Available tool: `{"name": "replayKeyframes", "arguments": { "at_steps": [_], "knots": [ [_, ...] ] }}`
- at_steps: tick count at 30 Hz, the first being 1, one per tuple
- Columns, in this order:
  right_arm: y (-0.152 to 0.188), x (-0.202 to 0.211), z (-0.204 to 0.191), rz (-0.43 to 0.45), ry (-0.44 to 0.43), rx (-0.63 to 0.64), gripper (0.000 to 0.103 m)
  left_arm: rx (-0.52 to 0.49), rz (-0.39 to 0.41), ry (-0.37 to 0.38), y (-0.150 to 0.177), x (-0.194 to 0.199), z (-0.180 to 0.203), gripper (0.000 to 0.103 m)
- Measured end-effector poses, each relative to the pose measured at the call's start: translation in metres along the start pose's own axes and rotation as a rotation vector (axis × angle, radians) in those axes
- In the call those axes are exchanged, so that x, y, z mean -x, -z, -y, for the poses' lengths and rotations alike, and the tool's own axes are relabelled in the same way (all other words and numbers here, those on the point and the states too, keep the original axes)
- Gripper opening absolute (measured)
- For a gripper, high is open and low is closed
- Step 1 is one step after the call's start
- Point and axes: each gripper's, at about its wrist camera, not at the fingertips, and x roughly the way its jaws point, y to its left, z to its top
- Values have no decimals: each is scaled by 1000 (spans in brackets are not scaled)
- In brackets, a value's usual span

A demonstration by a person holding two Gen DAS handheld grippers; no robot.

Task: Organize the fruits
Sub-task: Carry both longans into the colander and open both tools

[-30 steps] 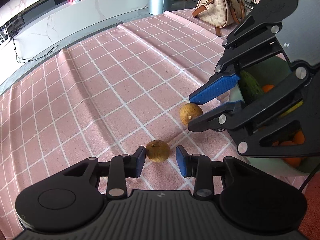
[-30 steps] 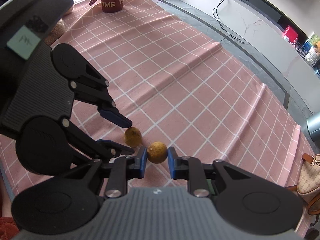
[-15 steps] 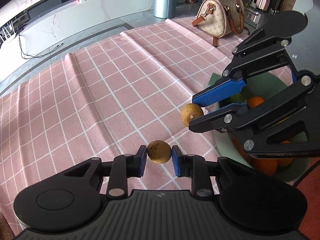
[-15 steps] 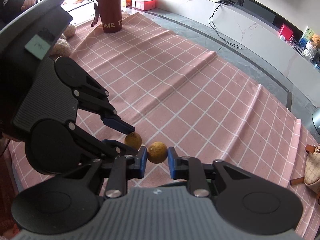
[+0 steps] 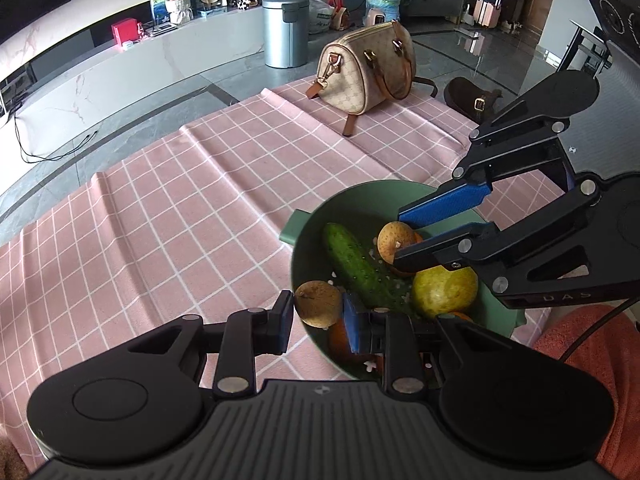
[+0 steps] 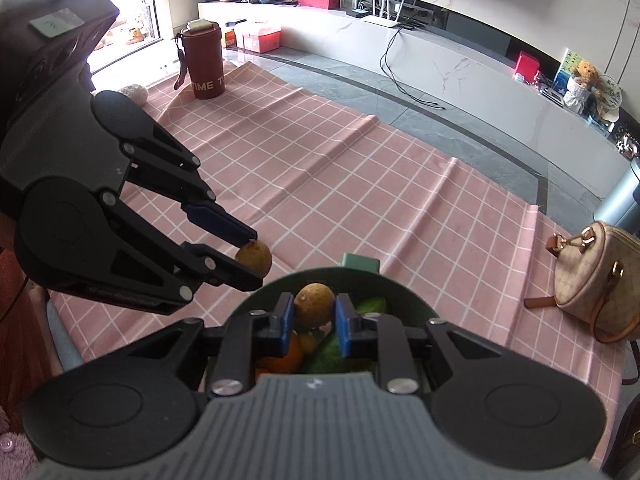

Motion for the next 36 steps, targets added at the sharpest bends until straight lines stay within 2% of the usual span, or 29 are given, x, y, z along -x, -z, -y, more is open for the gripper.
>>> {"name": "replayKeyframes", "arguments": {
  "at_steps": [5, 13, 20, 25, 36],
  "knots": [
    [26, 3, 12, -28, 10, -25, 18, -30, -43, -4, -5, -19, 18, 30],
    [53, -29, 33, -102, -23, -69, 18, -65, -116, -19, -10, -52, 24, 30],
    [58, -49, 42, -130, -54, -69, 18, -119, -156, -32, -11, -67, 27, 30],
    [56, -59, 43, -147, -48, -45, 18, -158, -171, -72, -12, -76, 30, 30],
    [57, -69, 42, -162, -52, -40, 19, -137, -173, -66, -12, -80, 26, 31]
  ]
}}
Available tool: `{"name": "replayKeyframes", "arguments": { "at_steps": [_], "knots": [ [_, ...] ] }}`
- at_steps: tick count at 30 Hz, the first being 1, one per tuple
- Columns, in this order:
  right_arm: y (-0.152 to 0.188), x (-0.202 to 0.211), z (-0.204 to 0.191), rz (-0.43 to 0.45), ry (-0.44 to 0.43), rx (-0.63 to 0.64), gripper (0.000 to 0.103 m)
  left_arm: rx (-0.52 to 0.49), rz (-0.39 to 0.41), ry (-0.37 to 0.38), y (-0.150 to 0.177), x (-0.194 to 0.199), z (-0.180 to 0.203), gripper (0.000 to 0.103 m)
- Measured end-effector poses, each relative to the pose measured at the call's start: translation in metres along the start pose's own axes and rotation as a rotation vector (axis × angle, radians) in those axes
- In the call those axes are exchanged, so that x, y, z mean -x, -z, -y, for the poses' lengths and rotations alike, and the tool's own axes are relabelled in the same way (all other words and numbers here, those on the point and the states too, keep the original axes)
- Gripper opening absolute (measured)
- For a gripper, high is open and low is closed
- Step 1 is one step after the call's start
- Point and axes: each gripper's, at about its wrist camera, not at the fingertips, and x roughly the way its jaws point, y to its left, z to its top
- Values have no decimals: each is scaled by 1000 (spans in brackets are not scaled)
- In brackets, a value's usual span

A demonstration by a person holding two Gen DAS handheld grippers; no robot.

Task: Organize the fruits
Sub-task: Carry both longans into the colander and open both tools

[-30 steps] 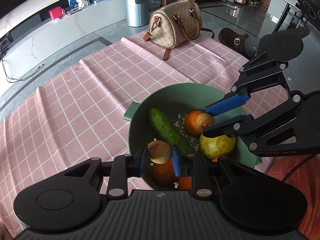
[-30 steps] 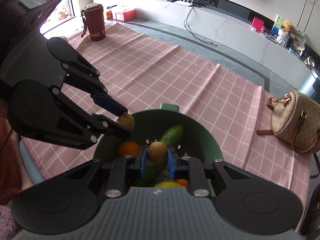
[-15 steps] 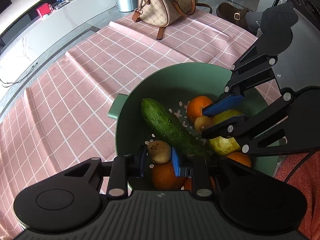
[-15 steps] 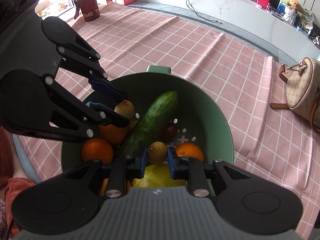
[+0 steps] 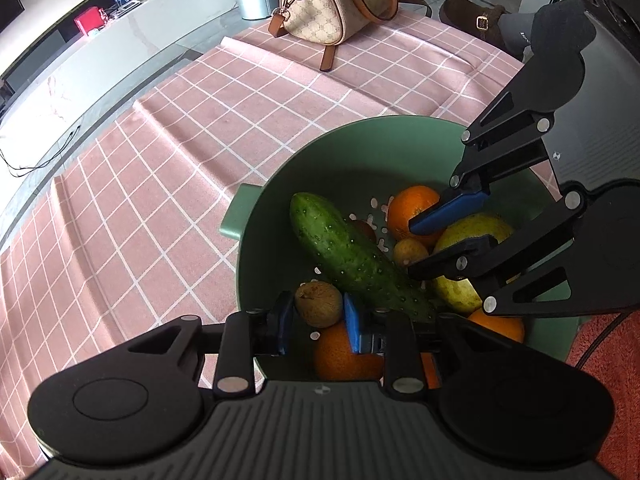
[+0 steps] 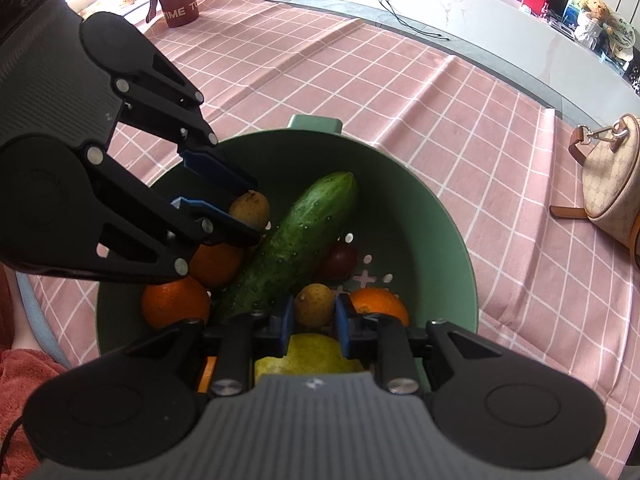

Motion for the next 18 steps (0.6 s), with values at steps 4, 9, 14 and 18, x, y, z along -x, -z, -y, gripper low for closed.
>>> {"name": "replayKeyframes", "arguments": {
  "at_steps": [4, 9, 14, 18],
  "knots": [
    [-1, 4, -2, 0, 10, -1, 19, -19, 11, -16, 1, 2, 3, 36],
    [-4, 16, -6, 18, 33, -1, 21, -1, 46, -9, 0, 18, 4, 41],
    [-8, 42, -13, 63, 85, -10, 36, 16, 98, -18, 0, 49, 6, 41],
    [-10, 68, -21, 104, 134, -52, 43, 50, 146, -58, 4, 82, 9, 43]
  ]
}}
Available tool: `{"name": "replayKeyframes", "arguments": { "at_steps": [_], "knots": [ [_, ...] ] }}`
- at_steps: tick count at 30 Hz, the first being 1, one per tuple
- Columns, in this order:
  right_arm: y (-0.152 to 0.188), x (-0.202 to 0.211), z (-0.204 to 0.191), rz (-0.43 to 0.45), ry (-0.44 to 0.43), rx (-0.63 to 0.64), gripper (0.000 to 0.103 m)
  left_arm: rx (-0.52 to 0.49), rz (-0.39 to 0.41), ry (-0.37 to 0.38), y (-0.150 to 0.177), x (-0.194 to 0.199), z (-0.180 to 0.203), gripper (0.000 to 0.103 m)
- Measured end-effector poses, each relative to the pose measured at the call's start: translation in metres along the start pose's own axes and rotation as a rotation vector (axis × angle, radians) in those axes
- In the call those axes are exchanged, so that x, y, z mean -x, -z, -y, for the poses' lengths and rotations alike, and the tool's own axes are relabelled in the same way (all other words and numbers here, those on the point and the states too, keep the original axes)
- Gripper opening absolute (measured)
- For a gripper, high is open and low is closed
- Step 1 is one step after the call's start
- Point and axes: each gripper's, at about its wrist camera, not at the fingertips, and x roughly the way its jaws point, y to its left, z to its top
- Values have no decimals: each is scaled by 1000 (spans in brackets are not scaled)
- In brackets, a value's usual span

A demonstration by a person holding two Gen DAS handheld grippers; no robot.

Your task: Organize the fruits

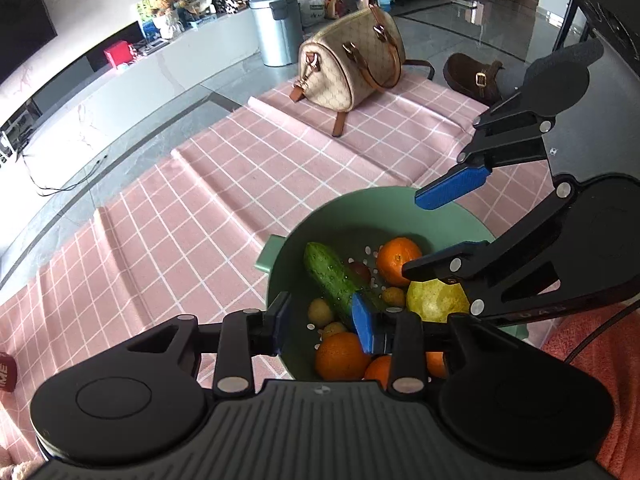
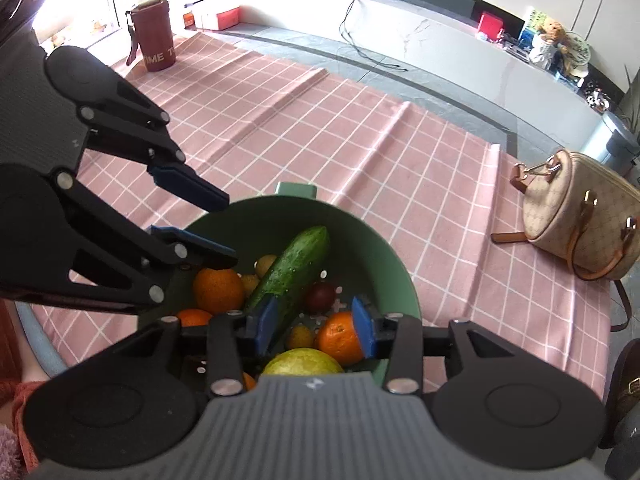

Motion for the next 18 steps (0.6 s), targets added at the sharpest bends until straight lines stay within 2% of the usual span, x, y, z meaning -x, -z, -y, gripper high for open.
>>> {"name": "replayKeyframes", "arguments": {
  "at_steps": [3, 5, 7, 12, 18],
  "knots": [
    [-3, 23, -4, 28, 33, -48, 48, 50, 50, -32, 3, 29, -1, 47],
    [-3, 37, -7, 51, 48, -79, 57, 85, 85, -49, 8, 48, -1, 49],
    [-1, 51, -14, 84, 67, -109, 60, 111, 132, -74, 14, 67, 0, 54],
    [14, 86, -35, 161, 59, -202, 60, 180, 241, -136, 38, 105, 4, 63],
    [50, 113, -73, 284, 98, -296, 62, 296, 338, -239, 74, 132, 10, 73]
  ]
}}
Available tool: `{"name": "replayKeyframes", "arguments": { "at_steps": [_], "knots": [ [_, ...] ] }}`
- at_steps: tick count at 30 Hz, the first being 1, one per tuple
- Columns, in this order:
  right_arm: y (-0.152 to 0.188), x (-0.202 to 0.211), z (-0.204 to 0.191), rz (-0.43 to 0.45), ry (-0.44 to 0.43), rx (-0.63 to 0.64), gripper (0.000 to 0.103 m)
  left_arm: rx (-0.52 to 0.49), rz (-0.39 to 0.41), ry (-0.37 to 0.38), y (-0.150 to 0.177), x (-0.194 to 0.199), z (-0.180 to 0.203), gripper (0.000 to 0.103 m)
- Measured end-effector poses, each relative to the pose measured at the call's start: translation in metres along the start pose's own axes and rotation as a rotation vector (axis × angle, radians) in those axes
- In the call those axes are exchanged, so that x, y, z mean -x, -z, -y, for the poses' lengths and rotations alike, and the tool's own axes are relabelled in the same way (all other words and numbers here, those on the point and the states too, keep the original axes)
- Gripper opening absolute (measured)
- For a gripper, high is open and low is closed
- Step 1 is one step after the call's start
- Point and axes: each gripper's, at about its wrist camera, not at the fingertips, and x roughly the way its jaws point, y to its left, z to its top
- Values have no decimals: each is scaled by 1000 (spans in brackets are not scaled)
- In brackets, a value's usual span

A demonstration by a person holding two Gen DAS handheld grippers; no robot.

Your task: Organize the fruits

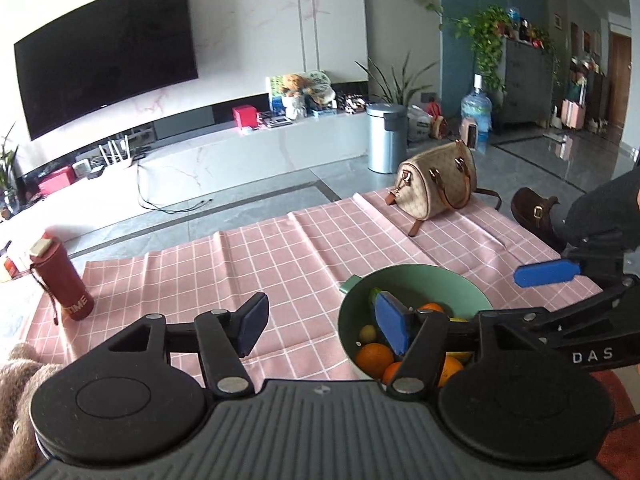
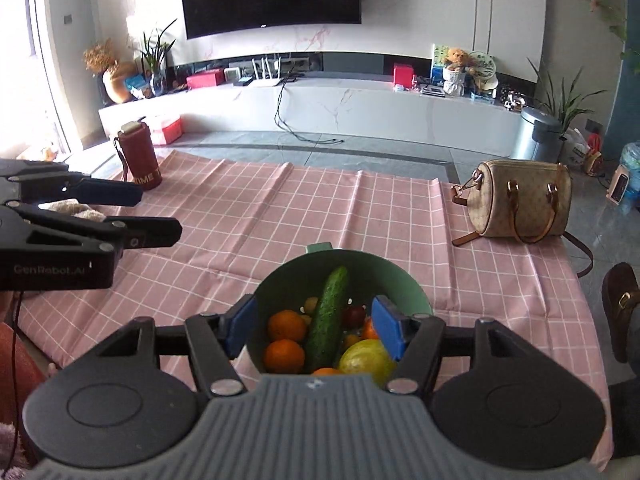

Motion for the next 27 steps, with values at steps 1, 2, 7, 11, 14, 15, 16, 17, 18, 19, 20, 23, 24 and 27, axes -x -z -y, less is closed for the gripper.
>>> {"name": "replayKeyframes", "arguments": {
  "at_steps": [1, 2, 7, 11, 14, 15, 16, 17, 18, 19, 20, 23, 24, 27],
  "knots": [
    [6, 5, -4, 17, -2, -20, 63, 13, 16, -24, 6, 4, -1, 76],
    [13, 8, -8, 32, -2, -36, 64, 24, 29, -43, 10, 7, -2, 77],
    [46, 21, -35, 115, 56, -67, 71, 67, 72, -122, 37, 15, 1, 86],
    [66, 22, -51, 158, 109, -67, 71, 70, 58, -138, 59, 13, 2, 87],
    [76, 19, -57, 176, 148, -74, 71, 73, 18, -152, 69, 5, 3, 87],
    [80, 18, -60, 180, 156, -79, 71, 81, 7, -156, 72, 2, 2, 87],
    [82, 15, -60, 178, 160, -85, 71, 88, -5, -156, 76, 0, 1, 88],
    [84, 12, -61, 174, 161, -91, 71, 93, -16, -154, 80, -2, 0, 88],
    [87, 8, -60, 170, 161, -99, 71, 100, -28, -156, 81, -5, -1, 88],
    [89, 4, -59, 166, 161, -105, 71, 108, -41, -161, 85, -8, -2, 88],
    [91, 1, -59, 160, 160, -110, 71, 113, -51, -165, 87, -11, -3, 88],
    [97, -8, -58, 152, 155, -124, 73, 124, -89, -170, 95, -19, -5, 88],
    [98, -11, -57, 152, 148, -126, 74, 126, -103, -171, 98, -23, -5, 88],
    [100, -20, -55, 142, 144, -131, 75, 129, -138, -175, 103, -30, -3, 88]
  ]
}}
